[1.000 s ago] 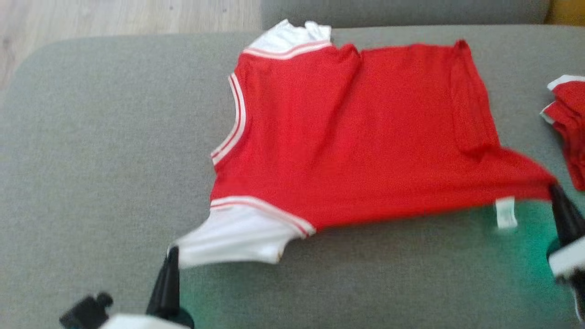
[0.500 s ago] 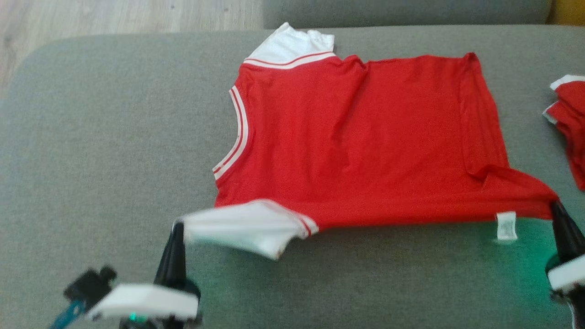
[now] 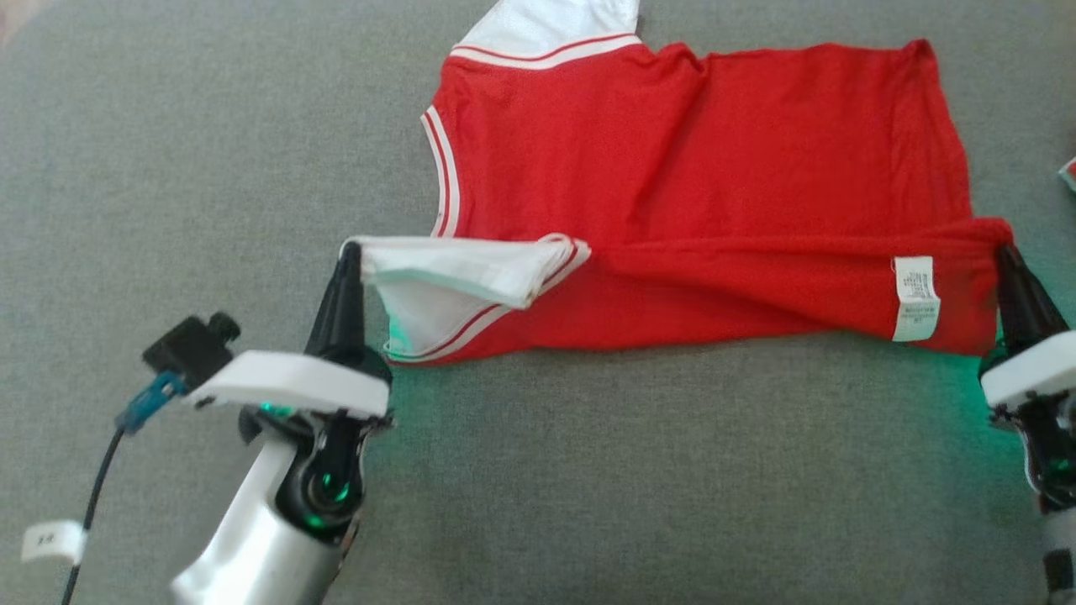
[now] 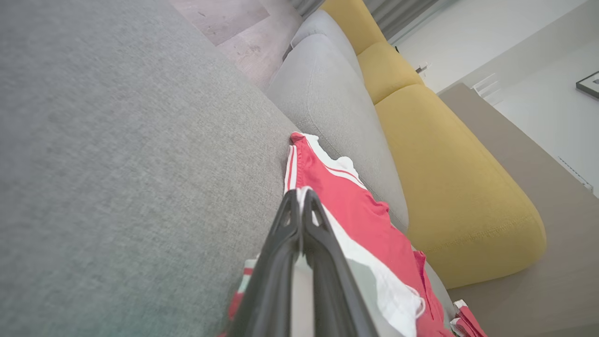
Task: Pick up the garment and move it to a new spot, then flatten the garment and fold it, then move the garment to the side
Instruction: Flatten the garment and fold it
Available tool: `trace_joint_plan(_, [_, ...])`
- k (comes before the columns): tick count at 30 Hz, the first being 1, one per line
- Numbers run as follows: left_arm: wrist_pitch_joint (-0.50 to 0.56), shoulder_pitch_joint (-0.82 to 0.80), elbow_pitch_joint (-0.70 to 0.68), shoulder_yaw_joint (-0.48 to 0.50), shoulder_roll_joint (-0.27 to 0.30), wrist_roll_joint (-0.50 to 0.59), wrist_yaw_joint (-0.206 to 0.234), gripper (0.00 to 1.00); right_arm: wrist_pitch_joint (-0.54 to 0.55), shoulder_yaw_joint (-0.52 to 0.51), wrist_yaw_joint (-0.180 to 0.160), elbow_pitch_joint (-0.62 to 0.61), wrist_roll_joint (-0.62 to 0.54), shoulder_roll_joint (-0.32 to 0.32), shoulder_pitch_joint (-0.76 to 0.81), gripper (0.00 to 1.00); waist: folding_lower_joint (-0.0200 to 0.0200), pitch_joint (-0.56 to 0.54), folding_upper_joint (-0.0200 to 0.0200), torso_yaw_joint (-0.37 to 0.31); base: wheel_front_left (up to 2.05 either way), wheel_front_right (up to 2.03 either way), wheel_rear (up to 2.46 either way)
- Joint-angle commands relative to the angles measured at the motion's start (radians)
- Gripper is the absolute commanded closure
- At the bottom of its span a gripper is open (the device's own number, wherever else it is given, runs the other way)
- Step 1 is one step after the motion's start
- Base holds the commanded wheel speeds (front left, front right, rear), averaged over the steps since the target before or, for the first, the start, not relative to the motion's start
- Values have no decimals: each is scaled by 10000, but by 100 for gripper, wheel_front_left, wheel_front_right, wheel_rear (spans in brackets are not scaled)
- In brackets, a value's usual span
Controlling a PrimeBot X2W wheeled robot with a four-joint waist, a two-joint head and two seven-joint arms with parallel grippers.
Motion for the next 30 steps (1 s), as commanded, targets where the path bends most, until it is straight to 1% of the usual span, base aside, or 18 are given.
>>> trace_joint_plan(1, [-164,-518,-29,294,101,179,-149,100,-76,195,-9,-181,-79,-210,-326,100,-3,134,0,7,0,0,0])
trace_joint_plan(5, [-534,-1059,616,181,15,445,-547,100,-402,345,-9,87,-184,-253,-679,100,-3,285,0,-9,0,0,0])
trace_joint_plan(6, [-534,-1059,616,181,15,445,-547,100,-402,345,-9,87,-184,-253,-679,100,-3,285,0,-9,0,0,0])
trace_joint_plan(7, [-765,-1248,809,68,33,616,-720,81,-640,457,-9,165,-156,-254,-845,84,-3,329,0,-35,0,0,0])
trace_joint_plan(8, [-765,-1248,809,68,33,616,-720,81,-640,457,-9,165,-156,-254,-845,84,-3,329,0,-35,0,0,0])
trace_joint_plan(9, [-883,-1308,893,-11,57,736,-778,53,-766,491,-9,231,-187,-273,-911,0,-3,338,0,-46,0,0,0])
trace_joint_plan(10, [-1022,-1340,965,-76,78,875,-818,0,-944,487,-9,299,-229,-276,-975,0,-3,339,0,-52,0,0,0])
trace_joint_plan(14, [-1421,-1158,1192,-292,140,1485,-888,0,-1453,629,-9,414,-210,-283,-1034,0,-3,269,0,-58,0,0,0])
trace_joint_plan(19, [-1585,-274,1319,-627,79,2337,-881,0,-1971,744,-9,291,20,-272,-617,0,-3,112,0,-99,0,0,0])
trace_joint_plan(24, [-1621,472,1725,-639,17,2926,-444,0,-2169,909,-9,41,224,-158,-203,0,-3,31,0,-292,0,0,0])
trace_joint_plan(28, [-1629,562,2171,-503,68,3406,-170,0,-2228,1008,-9,-87,304,-91,-44,0,-3,45,0,-454,0,0,0])
trace_joint_plan(30, [-1631,505,2369,-343,47,3646,-101,0,-2258,1018,-9,-115,324,-88,17,0,-3,69,0,-496,0,0,0])
